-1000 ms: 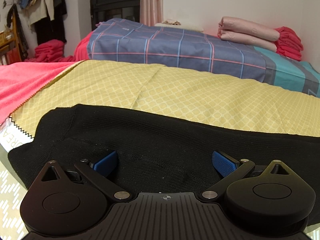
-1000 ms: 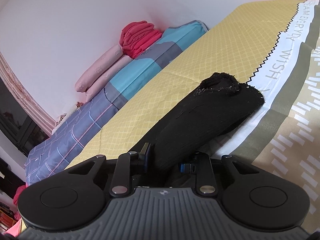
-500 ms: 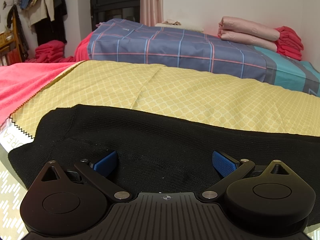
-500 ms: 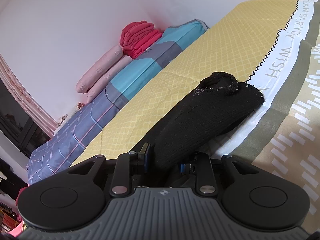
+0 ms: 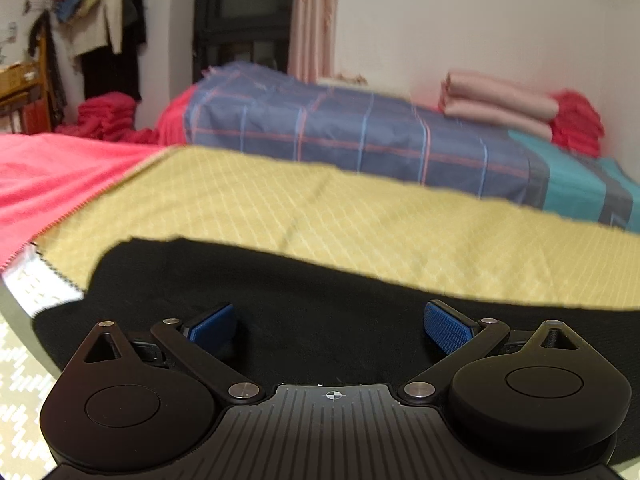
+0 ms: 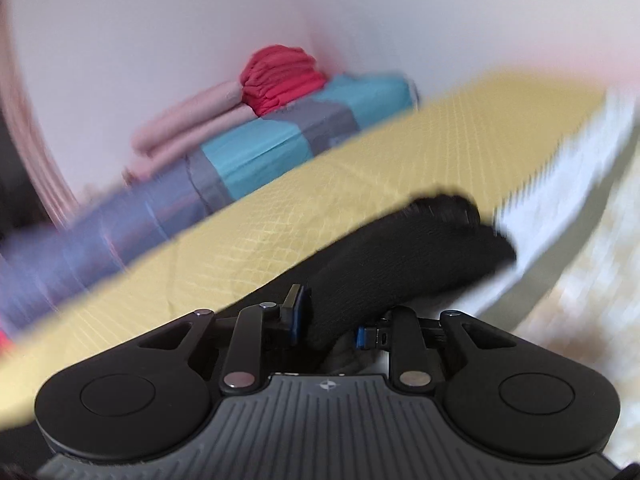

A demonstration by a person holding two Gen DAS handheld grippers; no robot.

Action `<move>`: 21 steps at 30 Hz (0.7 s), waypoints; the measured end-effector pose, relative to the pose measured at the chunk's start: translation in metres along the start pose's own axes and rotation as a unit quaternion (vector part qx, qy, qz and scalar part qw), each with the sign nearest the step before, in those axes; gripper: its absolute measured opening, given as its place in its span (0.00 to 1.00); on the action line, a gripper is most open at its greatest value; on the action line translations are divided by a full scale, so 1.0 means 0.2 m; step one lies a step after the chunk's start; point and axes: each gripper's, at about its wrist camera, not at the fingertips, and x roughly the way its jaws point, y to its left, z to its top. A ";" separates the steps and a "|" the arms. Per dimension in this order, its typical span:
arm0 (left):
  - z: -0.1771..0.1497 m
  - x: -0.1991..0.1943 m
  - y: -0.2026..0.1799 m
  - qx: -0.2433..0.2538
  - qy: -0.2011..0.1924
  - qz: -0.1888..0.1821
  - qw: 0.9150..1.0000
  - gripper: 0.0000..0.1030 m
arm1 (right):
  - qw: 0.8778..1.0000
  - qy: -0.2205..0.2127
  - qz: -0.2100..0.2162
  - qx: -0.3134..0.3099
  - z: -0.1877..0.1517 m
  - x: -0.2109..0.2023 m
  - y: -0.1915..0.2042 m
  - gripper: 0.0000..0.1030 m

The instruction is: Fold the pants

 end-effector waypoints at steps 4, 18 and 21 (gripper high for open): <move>0.03 -0.05 0.06 -0.018 -0.029 0.015 0.999 1.00 | 0.954 -0.128 -0.097 -0.252 -0.12 -0.21 0.48 0.26; 0.08 -0.05 0.20 -0.083 -0.022 0.009 0.996 1.00 | 0.735 -0.210 0.036 -0.644 -0.98 -0.45 1.41 0.20; 0.08 -0.05 0.19 -0.082 -0.022 0.007 0.996 1.00 | 0.737 -0.210 0.070 -0.638 -1.00 -0.49 1.44 0.20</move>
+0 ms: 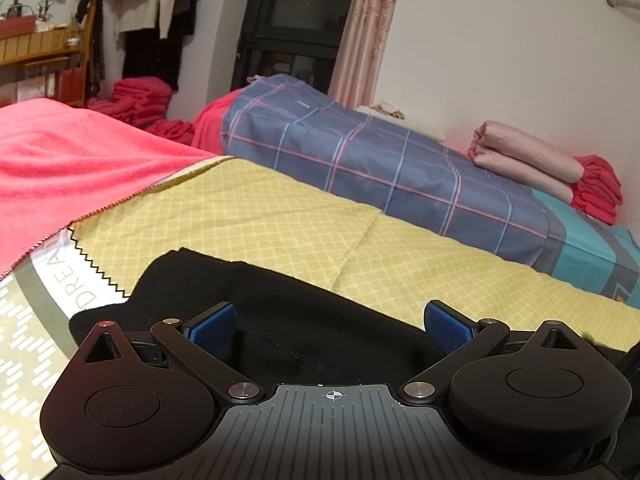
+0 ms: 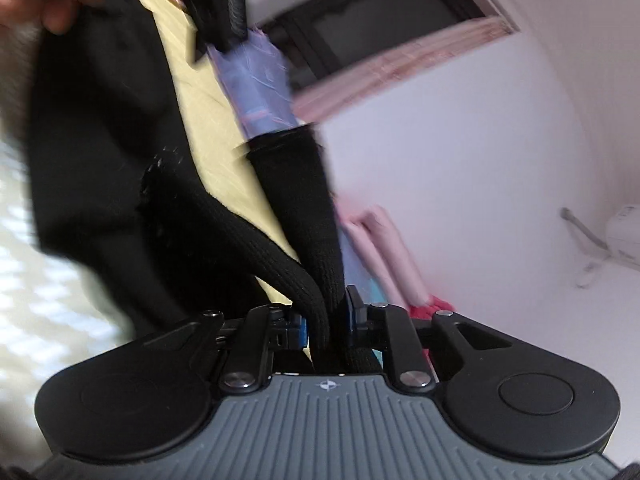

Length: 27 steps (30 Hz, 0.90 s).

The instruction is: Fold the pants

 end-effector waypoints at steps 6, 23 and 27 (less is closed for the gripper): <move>0.02 -0.04 -0.09 -0.018 0.031 -0.034 0.999 1.00 | 0.998 0.031 0.000 -0.049 0.02 0.10 0.18 0.53; -0.29 0.11 -0.54 0.175 0.083 -0.066 0.979 1.00 | 0.992 0.102 -0.066 0.036 -0.24 0.07 -0.12 0.85; -0.28 0.11 -0.54 0.176 0.083 -0.067 0.979 1.00 | 0.968 0.186 -0.087 0.146 -0.39 0.17 -0.32 0.90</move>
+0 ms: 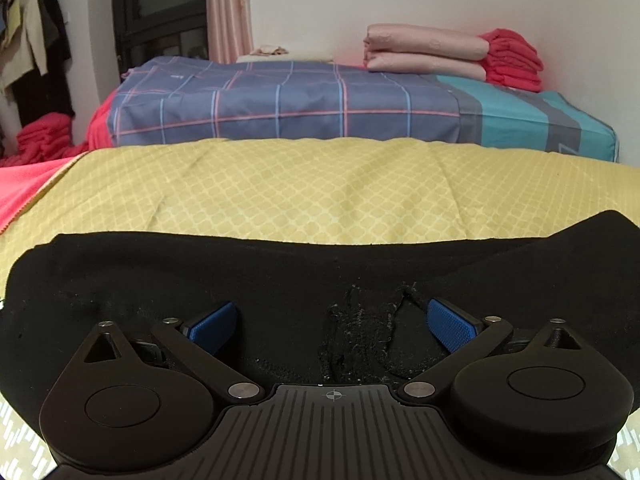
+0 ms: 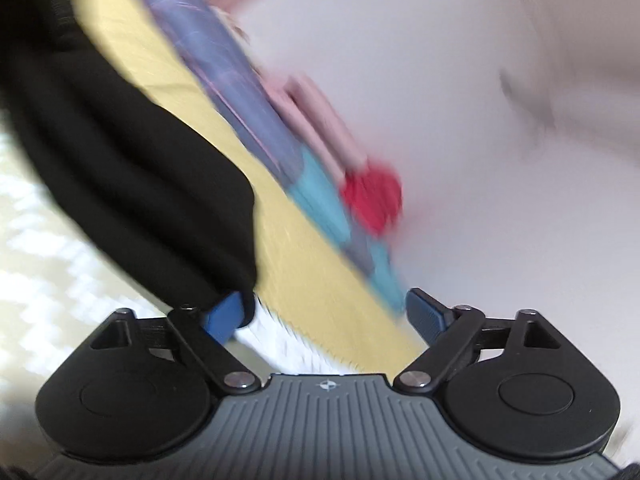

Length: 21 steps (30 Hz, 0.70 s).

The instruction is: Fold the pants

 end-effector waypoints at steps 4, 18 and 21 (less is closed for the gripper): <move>0.00 0.00 0.00 -0.001 0.001 0.001 1.000 1.00 | 0.998 -0.001 0.033 0.061 0.06 -0.05 -0.04 0.81; 0.02 -0.06 0.04 -0.012 -0.016 -0.017 1.000 1.00 | 0.955 -0.026 0.217 0.201 0.04 -0.38 -0.49 0.84; 0.03 -0.12 0.09 -0.020 -0.040 -0.013 0.999 1.00 | 0.949 -0.045 0.228 0.212 0.15 -0.32 -0.43 0.73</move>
